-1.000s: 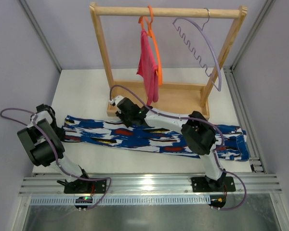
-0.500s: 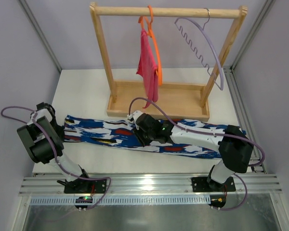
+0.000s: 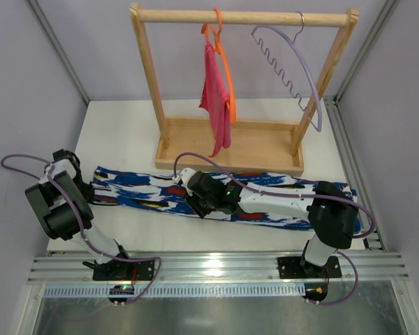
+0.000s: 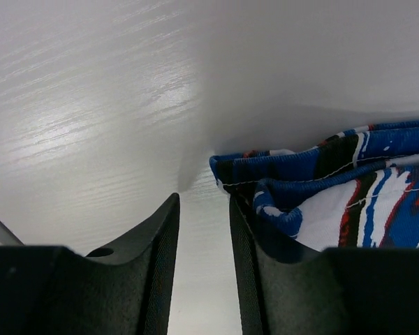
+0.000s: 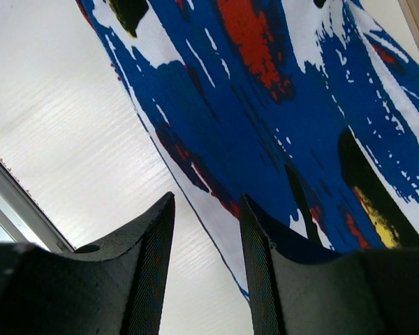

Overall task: Place the trousers on the hanger
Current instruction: Fold the trousers

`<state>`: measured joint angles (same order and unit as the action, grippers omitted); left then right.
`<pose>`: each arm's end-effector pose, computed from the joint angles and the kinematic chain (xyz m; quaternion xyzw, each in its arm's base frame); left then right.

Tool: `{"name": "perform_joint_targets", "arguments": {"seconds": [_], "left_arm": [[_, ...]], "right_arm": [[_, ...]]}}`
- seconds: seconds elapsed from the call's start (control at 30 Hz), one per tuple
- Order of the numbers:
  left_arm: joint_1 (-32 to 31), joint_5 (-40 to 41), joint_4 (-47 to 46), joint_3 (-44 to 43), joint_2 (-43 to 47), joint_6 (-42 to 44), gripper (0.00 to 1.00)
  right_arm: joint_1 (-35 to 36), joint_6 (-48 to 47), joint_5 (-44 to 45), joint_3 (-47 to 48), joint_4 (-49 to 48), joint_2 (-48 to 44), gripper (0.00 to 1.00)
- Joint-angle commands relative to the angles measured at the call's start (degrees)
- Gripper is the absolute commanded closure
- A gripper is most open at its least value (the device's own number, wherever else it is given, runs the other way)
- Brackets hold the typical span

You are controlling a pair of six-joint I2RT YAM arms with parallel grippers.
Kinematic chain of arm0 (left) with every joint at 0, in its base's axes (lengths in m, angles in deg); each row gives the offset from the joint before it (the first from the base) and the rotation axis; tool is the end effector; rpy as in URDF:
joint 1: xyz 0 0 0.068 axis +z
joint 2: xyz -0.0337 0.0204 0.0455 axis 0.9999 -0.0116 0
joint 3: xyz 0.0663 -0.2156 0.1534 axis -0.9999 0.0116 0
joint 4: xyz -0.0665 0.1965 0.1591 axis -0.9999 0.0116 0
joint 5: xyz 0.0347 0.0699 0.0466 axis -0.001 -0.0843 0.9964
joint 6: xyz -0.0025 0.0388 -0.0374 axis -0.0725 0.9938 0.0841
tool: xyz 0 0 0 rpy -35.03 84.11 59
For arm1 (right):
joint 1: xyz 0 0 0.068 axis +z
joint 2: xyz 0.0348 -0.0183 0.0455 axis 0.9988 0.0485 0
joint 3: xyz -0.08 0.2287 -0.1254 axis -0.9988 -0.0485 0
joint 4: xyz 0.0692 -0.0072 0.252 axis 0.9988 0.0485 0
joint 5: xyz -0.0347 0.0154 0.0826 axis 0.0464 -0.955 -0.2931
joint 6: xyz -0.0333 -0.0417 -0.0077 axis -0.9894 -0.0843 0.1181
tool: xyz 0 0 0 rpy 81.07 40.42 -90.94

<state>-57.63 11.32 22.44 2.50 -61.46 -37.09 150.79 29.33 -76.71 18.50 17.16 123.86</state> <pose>0.2474 0.1644 0.1625 -0.5872 0.7939 0.1343 0.0829 0.1622 0.3174 0.2162 -0.4368 0.8292 0.1546 0.3127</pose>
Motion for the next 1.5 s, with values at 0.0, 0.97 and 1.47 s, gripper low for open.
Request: {"name": "perform_joint_targets", "arguments": {"seconds": [0.0,0.97,1.47], "left_arm": [[0.6,2.5,-5.2,0.6,1.9,0.4,0.64],[0.8,-1.6,-9.6,5.0,2.9,-2.2,0.68],[0.6,5.1,0.9,-5.4,-3.1,1.9,1.0]], "right_arm": [[0.2,-0.8,-1.5,2.4,-3.4,-0.6,0.55],[0.2,-1.1,-0.7,4.0,-1.6,2.2,0.55],[0.2,-0.9,4.3,-6.3,1.3,-5.8,0.53]]}}
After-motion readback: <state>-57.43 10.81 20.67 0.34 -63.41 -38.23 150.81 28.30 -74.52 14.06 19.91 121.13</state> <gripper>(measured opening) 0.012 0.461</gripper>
